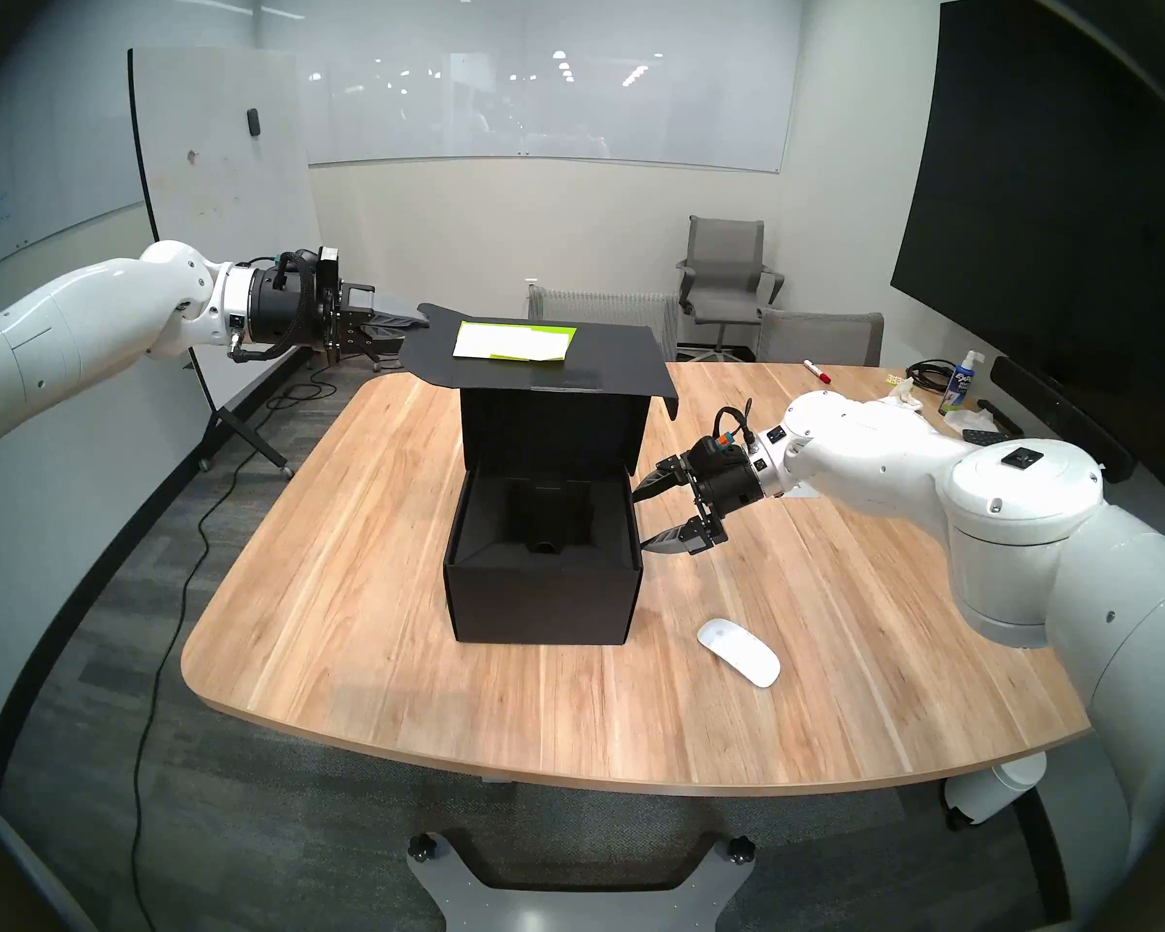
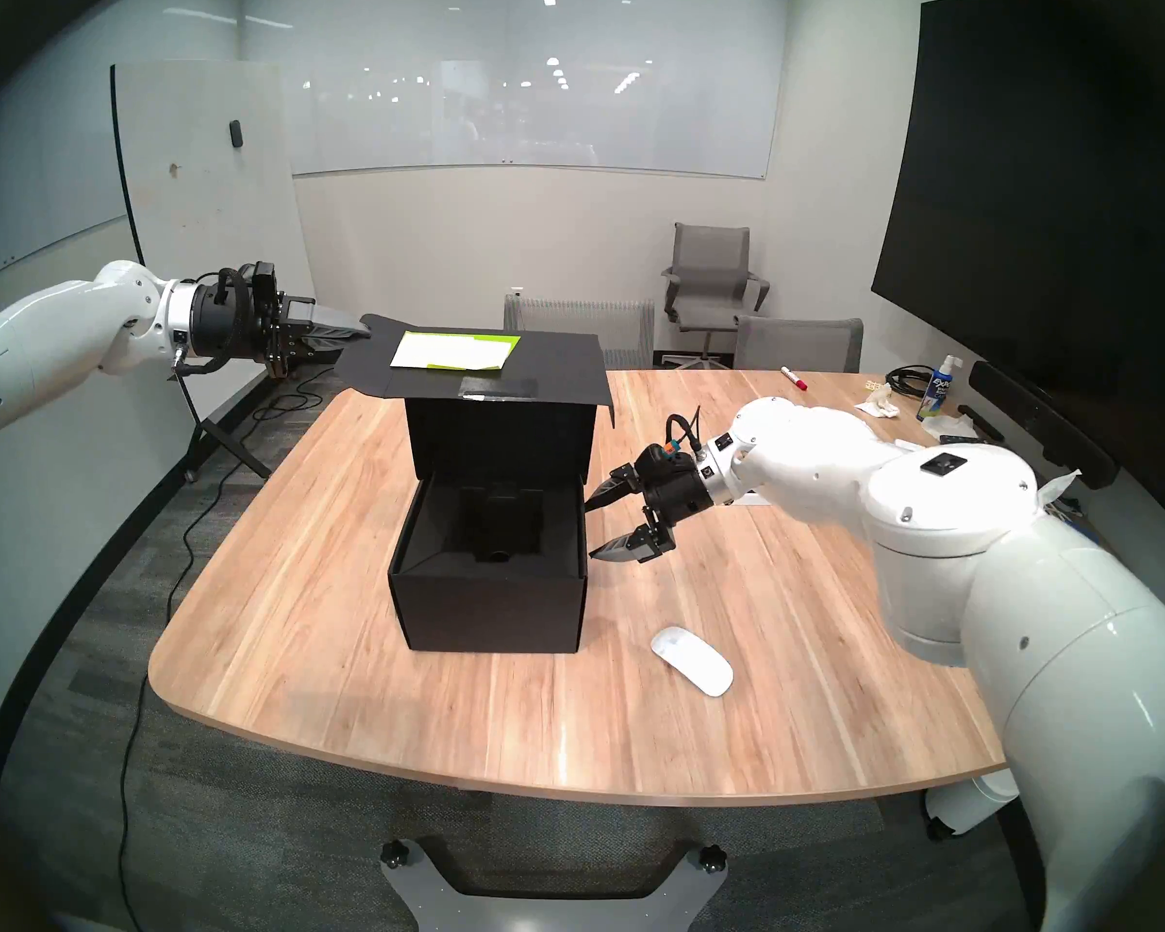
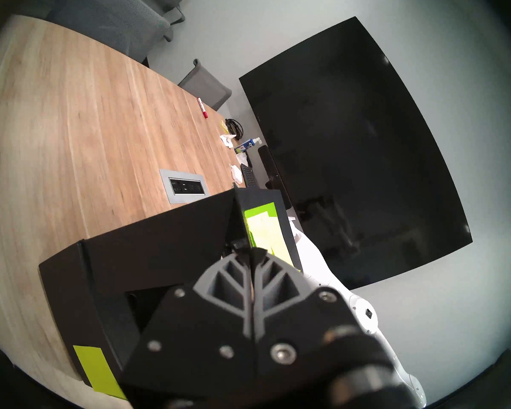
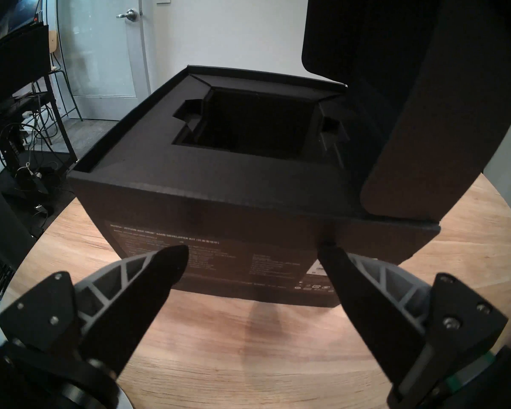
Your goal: Open the box and place the mouse inside
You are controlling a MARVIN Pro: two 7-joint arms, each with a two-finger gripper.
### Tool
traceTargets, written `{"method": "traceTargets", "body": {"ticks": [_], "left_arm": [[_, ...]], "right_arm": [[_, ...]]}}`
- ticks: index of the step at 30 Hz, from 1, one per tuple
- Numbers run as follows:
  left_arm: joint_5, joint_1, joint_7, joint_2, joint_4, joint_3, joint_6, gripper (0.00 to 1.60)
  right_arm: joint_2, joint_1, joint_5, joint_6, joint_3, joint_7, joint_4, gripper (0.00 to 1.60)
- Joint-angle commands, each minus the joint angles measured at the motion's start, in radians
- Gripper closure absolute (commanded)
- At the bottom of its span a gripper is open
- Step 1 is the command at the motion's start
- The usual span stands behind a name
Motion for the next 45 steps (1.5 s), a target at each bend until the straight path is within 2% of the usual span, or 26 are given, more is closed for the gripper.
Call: {"method": "traceTargets", "body": {"ticks": [1, 11, 29, 45], "left_arm": [[-0.032, -0.030, 0.002, -0.064, 0.052, 0.004, -0.002, 1.60], [-0.054, -0.026, 0.010, -0.109, 0.103, 0.039, -0.002, 1.60], [-0.104, -0.051, 0.006, -0.149, 0.144, 0.081, -0.002, 1.60], [-0.157, -0.048, 0.071, -0.234, 0.216, 0.121, -0.002, 1.60]], "right_arm": [[0.004, 0.023, 0.006, 0.002, 0.005, 0.093, 0.003, 0.00], [0.004, 0.023, 0.006, 0.002, 0.006, 0.096, 0.004, 0.00], [0.004, 0.022, 0.004, 0.003, 0.007, 0.093, 0.004, 0.00], [0.004, 0.022, 0.003, 0.003, 0.008, 0.091, 0.004, 0.00]]}}
